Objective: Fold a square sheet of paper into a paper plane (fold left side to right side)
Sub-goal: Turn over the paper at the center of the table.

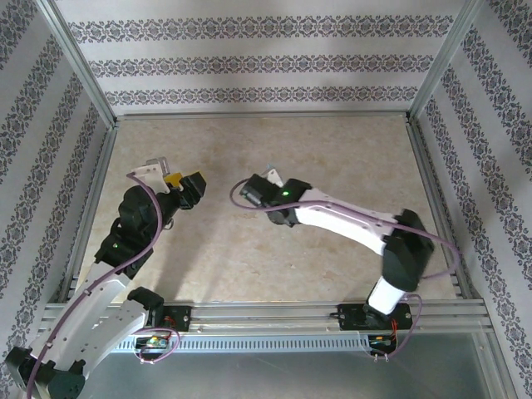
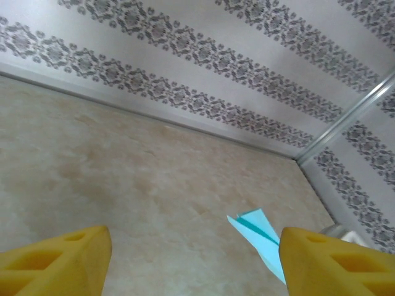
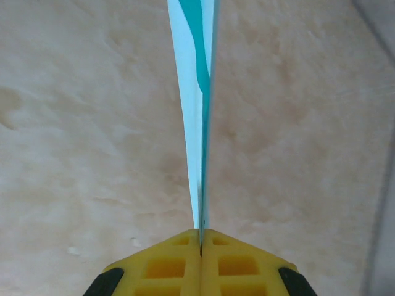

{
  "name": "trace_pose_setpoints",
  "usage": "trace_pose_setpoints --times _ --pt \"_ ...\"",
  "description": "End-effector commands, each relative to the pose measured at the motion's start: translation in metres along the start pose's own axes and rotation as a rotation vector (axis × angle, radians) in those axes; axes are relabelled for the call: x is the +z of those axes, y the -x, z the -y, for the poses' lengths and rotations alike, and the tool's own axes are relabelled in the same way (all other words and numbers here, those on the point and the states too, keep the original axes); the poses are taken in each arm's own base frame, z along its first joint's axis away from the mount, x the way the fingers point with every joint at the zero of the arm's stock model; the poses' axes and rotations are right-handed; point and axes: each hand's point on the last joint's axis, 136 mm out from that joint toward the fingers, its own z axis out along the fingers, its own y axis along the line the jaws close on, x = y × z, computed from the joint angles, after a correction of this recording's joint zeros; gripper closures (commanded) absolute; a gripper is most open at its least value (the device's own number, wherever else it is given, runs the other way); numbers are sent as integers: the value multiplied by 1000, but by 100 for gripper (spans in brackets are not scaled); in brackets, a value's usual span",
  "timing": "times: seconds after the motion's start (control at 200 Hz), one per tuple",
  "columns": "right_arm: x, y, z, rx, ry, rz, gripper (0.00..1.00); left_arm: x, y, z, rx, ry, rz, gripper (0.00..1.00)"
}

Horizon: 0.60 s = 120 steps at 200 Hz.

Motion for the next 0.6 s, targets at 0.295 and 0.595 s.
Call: trace_pose_setpoints --times 0.295,0.595 --pt "48 -20 -55 -473 -195 -241 100 5 -9 -15 23 61 -18 27" --pt "53 -46 -86 -432 14 -314 93 18 -18 -10 9 27 -62 26"
